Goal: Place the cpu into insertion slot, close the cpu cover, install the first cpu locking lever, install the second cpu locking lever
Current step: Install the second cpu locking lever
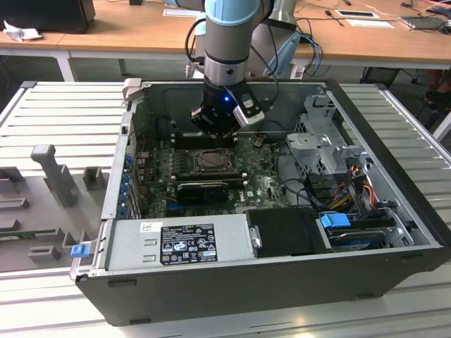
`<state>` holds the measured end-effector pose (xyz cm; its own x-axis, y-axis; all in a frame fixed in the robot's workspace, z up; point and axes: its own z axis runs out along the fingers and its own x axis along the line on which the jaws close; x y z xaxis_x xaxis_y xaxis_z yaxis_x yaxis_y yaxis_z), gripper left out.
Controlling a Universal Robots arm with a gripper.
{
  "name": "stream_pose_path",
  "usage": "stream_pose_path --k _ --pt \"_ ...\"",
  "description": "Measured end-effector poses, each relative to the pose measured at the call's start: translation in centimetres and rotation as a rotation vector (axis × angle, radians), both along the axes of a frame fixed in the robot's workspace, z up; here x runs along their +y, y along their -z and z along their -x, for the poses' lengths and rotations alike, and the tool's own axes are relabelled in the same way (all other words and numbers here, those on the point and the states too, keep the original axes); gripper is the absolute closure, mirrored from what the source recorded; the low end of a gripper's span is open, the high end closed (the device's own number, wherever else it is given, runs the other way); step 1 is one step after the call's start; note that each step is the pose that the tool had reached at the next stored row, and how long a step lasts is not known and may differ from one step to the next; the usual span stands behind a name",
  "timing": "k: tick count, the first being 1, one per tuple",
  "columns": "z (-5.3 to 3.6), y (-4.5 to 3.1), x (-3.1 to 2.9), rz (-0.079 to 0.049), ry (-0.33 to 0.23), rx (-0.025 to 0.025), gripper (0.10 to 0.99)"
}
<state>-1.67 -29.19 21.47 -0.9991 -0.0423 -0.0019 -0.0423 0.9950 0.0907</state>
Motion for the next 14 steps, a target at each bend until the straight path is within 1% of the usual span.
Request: stream_pose_path --k 9,11,14 --pt "0.00 -0.01 -0.15 0.000 0.000 0.0001 0.980" --pt "0.00 -0.27 -0.15 0.000 0.000 0.0000 0.980" --pt "0.00 -0.29 -0.24 0.000 0.000 0.0000 0.980"
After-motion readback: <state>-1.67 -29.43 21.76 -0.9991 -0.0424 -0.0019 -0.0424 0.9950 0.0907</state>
